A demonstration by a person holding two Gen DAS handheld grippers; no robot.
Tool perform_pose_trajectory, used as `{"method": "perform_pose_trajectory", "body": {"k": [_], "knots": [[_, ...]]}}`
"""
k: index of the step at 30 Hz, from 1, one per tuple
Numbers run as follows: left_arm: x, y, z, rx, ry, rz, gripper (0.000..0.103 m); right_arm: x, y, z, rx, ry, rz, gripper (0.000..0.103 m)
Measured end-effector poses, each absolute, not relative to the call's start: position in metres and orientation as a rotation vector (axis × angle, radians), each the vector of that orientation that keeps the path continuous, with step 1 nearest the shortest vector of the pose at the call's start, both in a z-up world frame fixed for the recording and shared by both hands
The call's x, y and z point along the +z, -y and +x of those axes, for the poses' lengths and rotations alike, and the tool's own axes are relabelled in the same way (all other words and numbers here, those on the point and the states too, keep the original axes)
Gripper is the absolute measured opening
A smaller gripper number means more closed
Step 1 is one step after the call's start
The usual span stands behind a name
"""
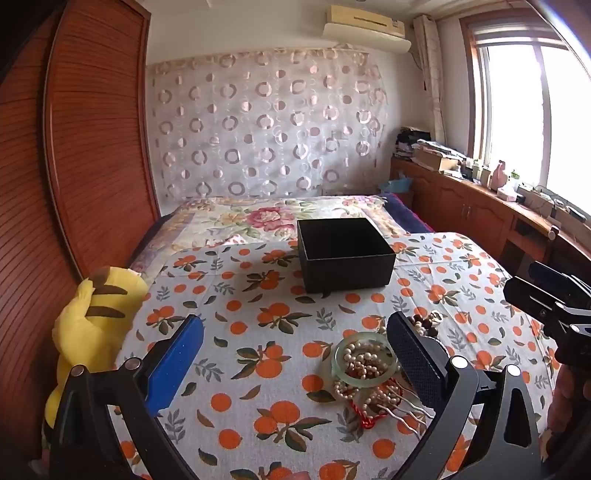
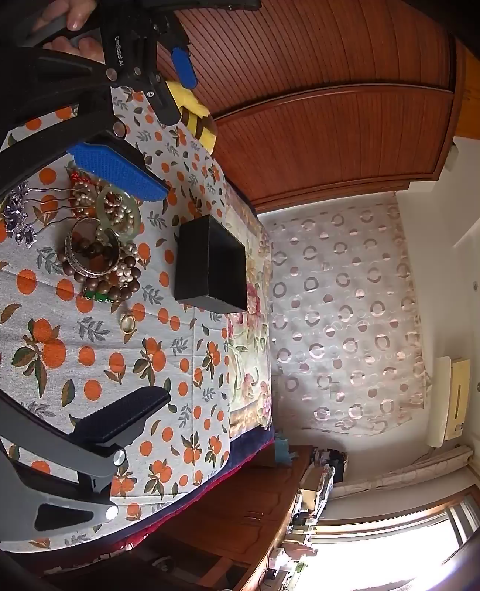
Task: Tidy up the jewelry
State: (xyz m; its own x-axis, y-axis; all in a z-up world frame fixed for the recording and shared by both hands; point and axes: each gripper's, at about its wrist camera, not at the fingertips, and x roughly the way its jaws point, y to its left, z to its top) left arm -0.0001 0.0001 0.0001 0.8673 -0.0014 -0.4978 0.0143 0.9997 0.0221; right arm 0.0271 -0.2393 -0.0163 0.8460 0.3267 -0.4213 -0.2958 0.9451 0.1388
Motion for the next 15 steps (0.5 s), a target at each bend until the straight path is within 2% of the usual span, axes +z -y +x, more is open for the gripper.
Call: {"method": "perform_pose_trajectory", "body": {"k": [15], "knots": [[0.0079, -0.0041, -0.0028, -0.013, -0.508, 0.015, 0.097, -0.0154, 0.2390, 0.0274, 0.329, -0.455, 0.067, 0.101]]}}
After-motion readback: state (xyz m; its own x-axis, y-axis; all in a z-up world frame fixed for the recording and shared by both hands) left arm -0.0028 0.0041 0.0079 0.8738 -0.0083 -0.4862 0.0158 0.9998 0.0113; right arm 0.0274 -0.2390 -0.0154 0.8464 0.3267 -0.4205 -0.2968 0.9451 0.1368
